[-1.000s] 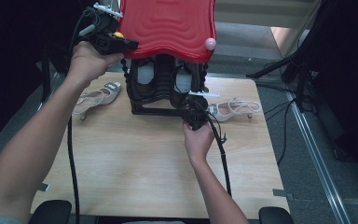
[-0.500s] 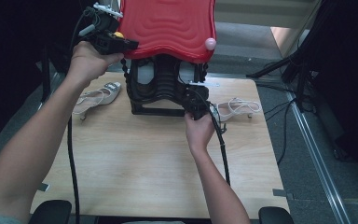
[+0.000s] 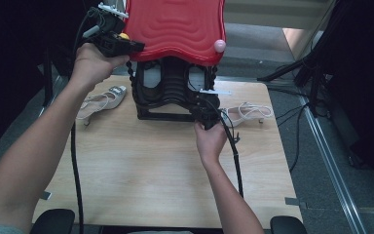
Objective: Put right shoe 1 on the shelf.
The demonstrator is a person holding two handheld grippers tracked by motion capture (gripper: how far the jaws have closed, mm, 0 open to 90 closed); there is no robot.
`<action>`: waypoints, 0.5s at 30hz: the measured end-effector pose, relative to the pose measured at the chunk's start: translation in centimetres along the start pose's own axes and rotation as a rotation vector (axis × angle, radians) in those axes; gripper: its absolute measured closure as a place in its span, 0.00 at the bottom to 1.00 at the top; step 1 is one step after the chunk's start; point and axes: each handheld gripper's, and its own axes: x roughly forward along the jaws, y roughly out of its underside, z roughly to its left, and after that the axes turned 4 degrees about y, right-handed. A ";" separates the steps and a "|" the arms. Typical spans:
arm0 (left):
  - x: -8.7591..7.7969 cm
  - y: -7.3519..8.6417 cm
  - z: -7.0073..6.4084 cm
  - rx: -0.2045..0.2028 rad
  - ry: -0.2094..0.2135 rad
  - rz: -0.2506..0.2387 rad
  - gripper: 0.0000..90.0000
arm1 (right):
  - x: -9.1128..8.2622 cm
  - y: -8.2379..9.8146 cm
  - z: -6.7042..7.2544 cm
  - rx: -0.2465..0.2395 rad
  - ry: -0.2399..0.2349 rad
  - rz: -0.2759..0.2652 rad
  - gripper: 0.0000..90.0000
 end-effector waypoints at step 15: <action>-2.5 -0.2 -1.0 -0.019 0.066 0.008 0.75 | -2.4 2.3 0.2 -0.059 -0.101 0.085 0.96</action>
